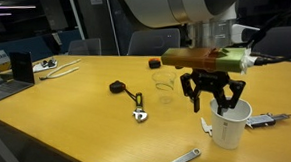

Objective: Pick the white cup and put it in the clear cup

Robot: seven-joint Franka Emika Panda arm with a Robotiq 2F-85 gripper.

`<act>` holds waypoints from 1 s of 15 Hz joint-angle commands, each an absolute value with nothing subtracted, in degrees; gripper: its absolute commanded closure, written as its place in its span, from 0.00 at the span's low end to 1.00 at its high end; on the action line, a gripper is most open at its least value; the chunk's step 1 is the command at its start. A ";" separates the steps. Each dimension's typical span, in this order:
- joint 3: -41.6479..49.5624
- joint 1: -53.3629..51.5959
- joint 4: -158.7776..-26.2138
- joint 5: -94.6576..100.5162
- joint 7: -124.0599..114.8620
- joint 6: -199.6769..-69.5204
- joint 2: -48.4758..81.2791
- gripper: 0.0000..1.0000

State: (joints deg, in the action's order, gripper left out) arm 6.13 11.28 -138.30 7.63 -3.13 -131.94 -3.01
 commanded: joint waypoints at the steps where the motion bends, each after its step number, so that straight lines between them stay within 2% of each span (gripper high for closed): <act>1: 7.17 10.40 -137.09 6.54 -1.59 -132.57 -2.41 0.72; 4: 7.17 10.40 -137.12 6.62 -1.63 -132.61 -2.49 0.92; 7: 7.18 10.41 -137.14 6.68 -1.64 -132.66 -2.55 0.96; 9: 7.21 10.42 -137.12 6.69 -1.62 -132.68 -2.59 0.90; 15: 7.09 10.38 -136.60 6.81 -2.98 -130.10 -5.17 0.92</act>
